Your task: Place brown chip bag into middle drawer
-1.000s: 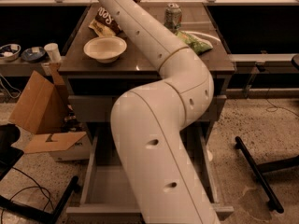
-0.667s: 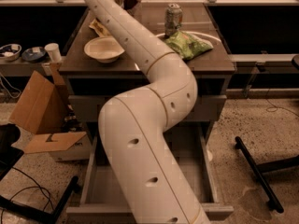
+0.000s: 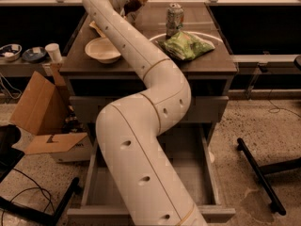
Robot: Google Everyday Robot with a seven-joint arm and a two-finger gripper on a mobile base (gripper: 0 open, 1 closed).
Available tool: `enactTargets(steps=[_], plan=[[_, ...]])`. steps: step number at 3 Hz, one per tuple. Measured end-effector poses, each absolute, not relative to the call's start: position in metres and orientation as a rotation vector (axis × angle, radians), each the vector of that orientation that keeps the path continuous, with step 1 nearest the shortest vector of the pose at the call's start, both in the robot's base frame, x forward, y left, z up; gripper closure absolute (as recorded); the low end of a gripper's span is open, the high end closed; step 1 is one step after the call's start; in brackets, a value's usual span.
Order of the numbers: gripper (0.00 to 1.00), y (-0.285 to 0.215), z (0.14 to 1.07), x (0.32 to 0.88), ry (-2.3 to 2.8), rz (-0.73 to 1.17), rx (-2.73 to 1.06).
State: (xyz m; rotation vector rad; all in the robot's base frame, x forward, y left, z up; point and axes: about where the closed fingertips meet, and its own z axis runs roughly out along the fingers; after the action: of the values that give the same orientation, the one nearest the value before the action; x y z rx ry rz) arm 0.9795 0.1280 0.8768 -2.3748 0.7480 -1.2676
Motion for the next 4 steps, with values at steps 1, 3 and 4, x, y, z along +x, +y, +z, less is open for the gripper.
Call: enactTargets(steps=[1,3,4], plan=[[0.64,0.128,0.877,0.980,0.748,-1.268,-2.375],[1.00,0.123,0.907,0.980,0.707,-1.285,-2.310],[1.00,0.095,0.985,0.969,0.640,-1.316,-2.167]])
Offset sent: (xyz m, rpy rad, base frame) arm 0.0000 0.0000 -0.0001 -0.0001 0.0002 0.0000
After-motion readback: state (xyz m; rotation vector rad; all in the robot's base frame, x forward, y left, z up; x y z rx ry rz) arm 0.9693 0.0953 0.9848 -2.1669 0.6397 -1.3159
